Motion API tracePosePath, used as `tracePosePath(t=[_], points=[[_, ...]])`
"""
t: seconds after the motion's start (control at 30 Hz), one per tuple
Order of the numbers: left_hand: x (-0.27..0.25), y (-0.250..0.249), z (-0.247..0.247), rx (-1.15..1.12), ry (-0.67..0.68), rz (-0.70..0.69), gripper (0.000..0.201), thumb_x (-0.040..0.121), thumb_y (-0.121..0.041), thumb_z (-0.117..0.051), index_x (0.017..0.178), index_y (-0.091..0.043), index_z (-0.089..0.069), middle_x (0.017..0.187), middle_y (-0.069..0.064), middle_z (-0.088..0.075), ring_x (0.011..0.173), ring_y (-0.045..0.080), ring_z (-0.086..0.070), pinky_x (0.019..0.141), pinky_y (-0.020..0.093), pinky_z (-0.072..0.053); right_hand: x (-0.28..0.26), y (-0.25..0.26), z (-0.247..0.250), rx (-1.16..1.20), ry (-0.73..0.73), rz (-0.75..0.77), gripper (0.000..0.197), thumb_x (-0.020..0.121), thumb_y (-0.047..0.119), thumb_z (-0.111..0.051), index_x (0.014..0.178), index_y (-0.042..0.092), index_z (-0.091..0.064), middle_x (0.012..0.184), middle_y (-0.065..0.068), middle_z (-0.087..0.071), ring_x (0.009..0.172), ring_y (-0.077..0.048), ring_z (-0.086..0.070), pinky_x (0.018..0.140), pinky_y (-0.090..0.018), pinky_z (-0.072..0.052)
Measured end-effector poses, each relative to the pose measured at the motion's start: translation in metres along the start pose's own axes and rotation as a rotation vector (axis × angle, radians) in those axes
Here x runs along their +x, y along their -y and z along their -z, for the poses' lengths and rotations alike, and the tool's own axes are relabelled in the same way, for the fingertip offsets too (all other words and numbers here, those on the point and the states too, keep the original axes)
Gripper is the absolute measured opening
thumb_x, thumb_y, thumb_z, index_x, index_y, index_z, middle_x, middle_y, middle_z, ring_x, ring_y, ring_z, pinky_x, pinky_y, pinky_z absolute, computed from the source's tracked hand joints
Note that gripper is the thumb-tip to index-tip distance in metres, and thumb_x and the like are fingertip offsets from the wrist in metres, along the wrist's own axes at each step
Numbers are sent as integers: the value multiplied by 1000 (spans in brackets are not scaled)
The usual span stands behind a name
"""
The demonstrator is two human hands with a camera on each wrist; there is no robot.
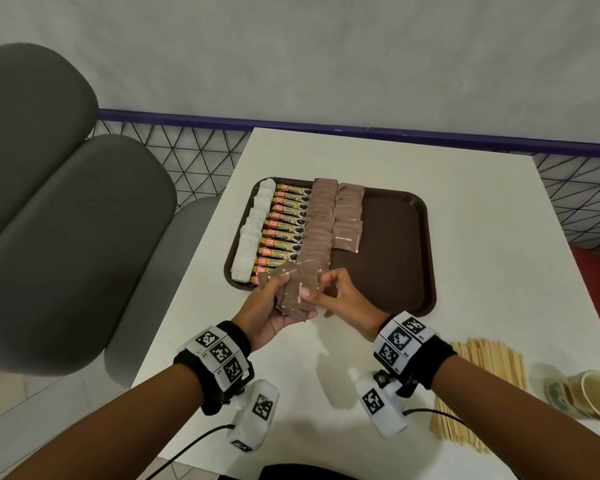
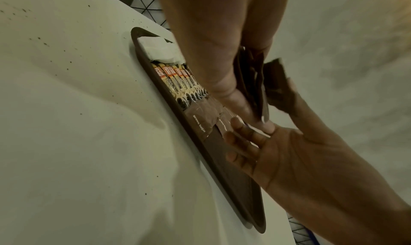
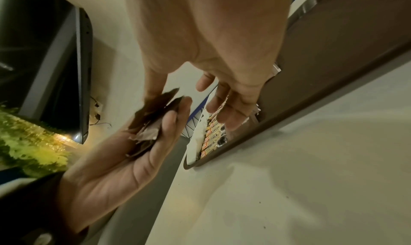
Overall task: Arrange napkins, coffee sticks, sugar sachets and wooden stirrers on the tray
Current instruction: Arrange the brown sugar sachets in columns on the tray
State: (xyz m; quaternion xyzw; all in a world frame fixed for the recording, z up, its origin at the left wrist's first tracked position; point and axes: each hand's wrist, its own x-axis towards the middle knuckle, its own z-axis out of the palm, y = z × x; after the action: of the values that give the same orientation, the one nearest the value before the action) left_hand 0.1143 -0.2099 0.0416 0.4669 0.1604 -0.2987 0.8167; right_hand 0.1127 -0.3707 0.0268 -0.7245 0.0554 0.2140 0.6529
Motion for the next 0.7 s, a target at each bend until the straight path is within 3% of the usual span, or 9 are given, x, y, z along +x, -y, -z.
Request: tracePosePath(t=[0.13, 0.33, 0.47, 0.6, 0.7], points=[[-1, 2, -2, 13, 19, -5, 34, 96, -24, -49, 124, -6, -53, 119, 23, -63, 105, 37, -62, 83, 47, -56, -1, -5, 3, -26, 30, 17, 31, 83, 26, -67, 95, 17, -40, 91, -1, -51, 82, -11, -52, 60, -18, -43], [-2, 1, 1, 52, 86, -22, 37, 90, 5, -45, 124, -4, -54, 118, 23, -64, 105, 41, -62, 77, 44, -58, 9, -2, 10, 184, -72, 48, 24, 82, 0, -64, 86, 14, -46, 82, -5, -57, 69, -13, -61, 67, -30, -53], [0, -2, 3, 73, 43, -46, 31, 90, 5, -47, 118, -5, -58, 113, 23, -66, 98, 39, -66, 77, 44, -58, 15, 4, 15, 261, -102, 60, 23, 85, -10, -55, 88, 11, -47, 81, -6, -60, 58, -11, -63, 53, -21, -54], [3, -6, 10, 34, -26, -30, 27, 89, 4, -50, 113, -5, -58, 116, 28, -62, 104, 42, -62, 79, 46, -56, 29, 4, 32, 177, -274, 59, 23, 88, -6, -51, 86, 17, -51, 84, -4, -58, 62, -13, -56, 50, -17, -47], [6, -7, 16, 4, -59, -40, 35, 87, 3, -53, 122, -3, -54, 119, 25, -62, 105, 41, -62, 78, 46, -57, 44, 1, 53, 73, -403, 18, 16, 89, -1, -51, 91, 14, -55, 86, -1, -60, 65, -10, -54, 49, -12, -43]])
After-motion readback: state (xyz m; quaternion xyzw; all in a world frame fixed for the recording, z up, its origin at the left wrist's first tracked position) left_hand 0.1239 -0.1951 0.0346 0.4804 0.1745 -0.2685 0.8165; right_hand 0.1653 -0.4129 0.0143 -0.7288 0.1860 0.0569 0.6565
